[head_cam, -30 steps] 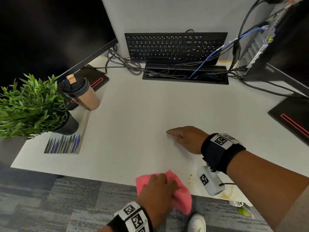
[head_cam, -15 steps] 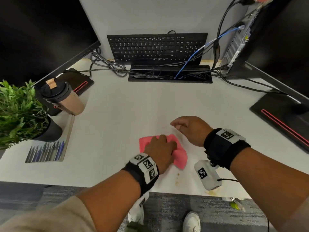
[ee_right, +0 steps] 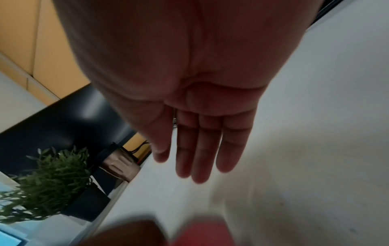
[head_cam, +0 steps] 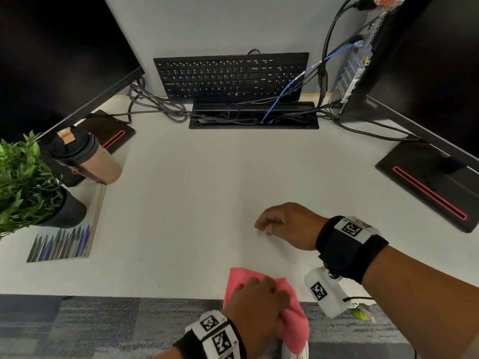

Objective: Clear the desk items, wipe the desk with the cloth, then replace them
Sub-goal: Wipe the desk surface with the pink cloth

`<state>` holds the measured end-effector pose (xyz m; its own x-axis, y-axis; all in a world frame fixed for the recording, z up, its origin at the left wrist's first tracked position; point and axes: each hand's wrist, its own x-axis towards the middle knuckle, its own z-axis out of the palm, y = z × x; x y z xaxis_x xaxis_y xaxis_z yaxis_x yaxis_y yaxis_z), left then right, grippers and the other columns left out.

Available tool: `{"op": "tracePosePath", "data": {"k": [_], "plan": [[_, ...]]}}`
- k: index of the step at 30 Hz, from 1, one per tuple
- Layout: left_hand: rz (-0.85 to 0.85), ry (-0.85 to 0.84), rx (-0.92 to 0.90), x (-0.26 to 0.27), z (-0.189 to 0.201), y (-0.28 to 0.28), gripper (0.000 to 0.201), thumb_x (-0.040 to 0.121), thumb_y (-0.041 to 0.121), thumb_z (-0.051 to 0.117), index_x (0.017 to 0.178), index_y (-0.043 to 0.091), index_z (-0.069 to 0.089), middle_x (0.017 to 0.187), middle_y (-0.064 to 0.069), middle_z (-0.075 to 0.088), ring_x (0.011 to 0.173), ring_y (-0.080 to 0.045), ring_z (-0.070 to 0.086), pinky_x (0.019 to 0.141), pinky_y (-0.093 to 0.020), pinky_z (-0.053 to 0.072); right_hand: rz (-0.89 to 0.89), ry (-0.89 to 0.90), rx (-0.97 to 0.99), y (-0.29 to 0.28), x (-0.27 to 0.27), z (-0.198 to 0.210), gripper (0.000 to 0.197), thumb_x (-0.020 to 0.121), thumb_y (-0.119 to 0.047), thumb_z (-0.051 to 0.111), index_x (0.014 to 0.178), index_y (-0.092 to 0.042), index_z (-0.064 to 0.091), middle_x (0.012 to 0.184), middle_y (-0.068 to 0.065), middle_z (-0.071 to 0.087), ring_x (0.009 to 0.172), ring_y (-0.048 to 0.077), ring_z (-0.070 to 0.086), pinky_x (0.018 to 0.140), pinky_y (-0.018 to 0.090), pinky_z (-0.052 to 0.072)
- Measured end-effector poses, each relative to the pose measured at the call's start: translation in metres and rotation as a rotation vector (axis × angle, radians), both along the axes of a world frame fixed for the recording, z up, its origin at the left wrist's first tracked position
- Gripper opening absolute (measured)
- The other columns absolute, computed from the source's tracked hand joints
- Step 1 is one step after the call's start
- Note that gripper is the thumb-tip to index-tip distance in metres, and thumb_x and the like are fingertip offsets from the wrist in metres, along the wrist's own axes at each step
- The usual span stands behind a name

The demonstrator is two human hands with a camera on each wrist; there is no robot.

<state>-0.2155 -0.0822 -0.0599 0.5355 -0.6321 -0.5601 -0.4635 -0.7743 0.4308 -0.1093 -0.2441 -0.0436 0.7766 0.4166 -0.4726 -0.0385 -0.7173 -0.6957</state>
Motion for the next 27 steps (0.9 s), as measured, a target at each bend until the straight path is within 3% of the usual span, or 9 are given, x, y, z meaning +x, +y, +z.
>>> {"op": "tracePosePath", "data": {"k": [3,7,10,12,15,18,22,25,27], "plan": [[0.193,-0.121,-0.179,0.027,0.006,0.009,0.030,0.084,0.033,0.044,0.114,0.035,0.050,0.110,-0.002,0.054,0.100,-0.024,0.053,0.087,-0.045,0.049,0.025,0.106,0.103,0.003,-0.005,0.013,0.029,0.085,-0.006,0.054,0.106,-0.019,0.068,0.100,-0.006,0.070,0.097,0.011,0.065,0.086,0.019,0.050],[0.367,-0.291,-0.276,0.077,0.000,0.009,0.034,0.082,0.029,0.048,0.116,0.031,0.052,0.100,-0.005,0.055,0.091,-0.025,0.054,0.074,-0.031,0.042,-0.025,0.013,0.097,0.005,0.002,0.021,0.041,0.074,-0.009,0.060,0.110,-0.028,0.062,0.107,-0.009,0.067,0.103,0.009,0.061,0.089,0.023,0.049],[0.448,-0.187,-0.334,0.074,-0.011,0.005,0.026,0.077,0.025,0.059,0.103,0.024,0.058,0.089,-0.003,0.060,0.081,-0.021,0.055,0.072,-0.030,0.042,0.100,-0.019,-0.067,0.009,-0.003,0.017,0.035,0.074,-0.028,0.070,0.106,-0.027,0.057,0.097,-0.009,0.065,0.088,0.011,0.061,0.077,0.025,0.049],[0.507,-0.089,-0.387,0.060,-0.014,0.005,0.025,0.072,0.020,0.068,0.088,0.027,0.050,0.082,0.009,0.055,0.071,-0.009,0.049,0.068,-0.022,0.040,0.233,-0.081,-0.213,0.013,-0.014,0.009,0.030,0.075,-0.036,0.070,0.097,-0.021,0.056,0.090,-0.004,0.061,0.078,0.015,0.057,0.068,0.027,0.047],[0.502,0.011,-0.410,0.044,-0.019,0.010,0.029,0.073,0.011,0.063,0.076,0.031,0.042,0.078,0.011,0.051,0.069,-0.008,0.047,0.059,-0.018,0.035,0.317,-0.276,-0.298,0.012,-0.041,-0.009,0.020,0.072,-0.035,0.066,0.082,-0.022,0.054,0.086,-0.003,0.056,0.077,0.016,0.054,0.065,0.031,0.047],[0.447,0.202,-0.411,0.035,-0.016,0.016,0.029,0.079,0.003,0.060,0.074,0.028,0.047,0.072,0.009,0.053,0.061,-0.002,0.046,0.054,-0.013,0.038,0.344,-0.340,-0.315,0.001,-0.072,-0.026,0.015,0.070,-0.029,0.047,0.084,-0.026,0.052,0.090,-0.001,0.055,0.082,0.025,0.053,0.064,0.041,0.047],[0.398,0.111,-0.347,0.037,-0.013,0.019,0.017,0.072,0.018,0.064,0.085,0.026,0.057,0.077,0.014,0.053,0.063,0.000,0.048,0.055,-0.009,0.037,0.471,-0.246,-0.407,-0.009,-0.097,-0.024,0.017,0.069,-0.016,0.053,0.082,-0.026,0.055,0.086,0.000,0.054,0.078,0.027,0.053,0.055,0.038,0.048],[0.361,-0.030,-0.326,0.044,-0.012,0.016,0.022,0.071,0.031,0.059,0.093,0.028,0.058,0.091,0.010,0.051,0.081,-0.008,0.052,0.070,-0.023,0.048,0.457,-0.239,-0.365,-0.010,-0.092,-0.005,0.020,0.075,-0.012,0.052,0.091,-0.022,0.059,0.092,0.003,0.056,0.085,0.026,0.053,0.066,0.039,0.050],[0.355,-0.077,-0.344,0.048,-0.007,0.009,0.018,0.074,0.035,0.058,0.090,0.026,0.057,0.091,0.006,0.051,0.081,-0.012,0.052,0.071,-0.028,0.049,0.328,-0.370,-0.337,-0.010,-0.075,0.002,0.021,0.081,-0.021,0.042,0.095,-0.026,0.057,0.090,0.001,0.056,0.083,0.023,0.052,0.065,0.038,0.047]]}}
